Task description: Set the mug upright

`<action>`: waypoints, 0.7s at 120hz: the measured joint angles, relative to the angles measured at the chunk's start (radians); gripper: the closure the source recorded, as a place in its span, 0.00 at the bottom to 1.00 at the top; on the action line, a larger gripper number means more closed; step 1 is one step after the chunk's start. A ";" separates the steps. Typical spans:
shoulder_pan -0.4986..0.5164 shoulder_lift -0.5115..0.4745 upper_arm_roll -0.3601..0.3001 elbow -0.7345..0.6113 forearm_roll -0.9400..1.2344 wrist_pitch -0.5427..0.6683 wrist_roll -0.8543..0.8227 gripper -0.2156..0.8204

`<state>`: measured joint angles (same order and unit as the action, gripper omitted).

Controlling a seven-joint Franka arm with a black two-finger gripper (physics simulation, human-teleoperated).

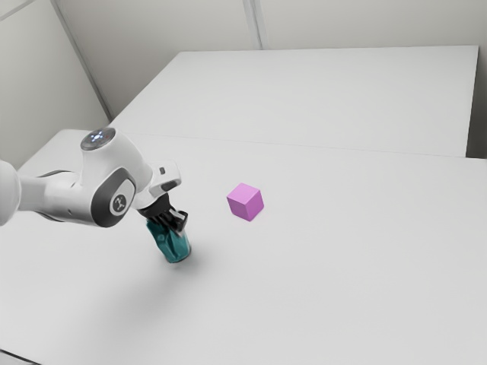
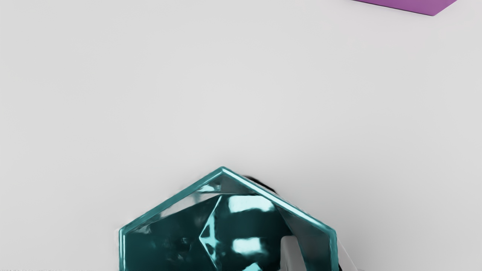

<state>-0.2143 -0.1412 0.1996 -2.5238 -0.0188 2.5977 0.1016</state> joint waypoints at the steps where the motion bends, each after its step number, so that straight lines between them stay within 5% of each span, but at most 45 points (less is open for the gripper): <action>1: 0.000 0.000 0.000 0.000 0.000 0.000 0.000 0.86; 33: 0.000 -0.009 0.000 0.002 -0.007 0.003 -0.010 0.64; 84: 0.001 -0.053 -0.003 0.054 -0.016 -0.017 -0.018 0.54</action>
<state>-0.2137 -0.1937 0.1966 -2.4696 -0.0353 2.5807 0.0837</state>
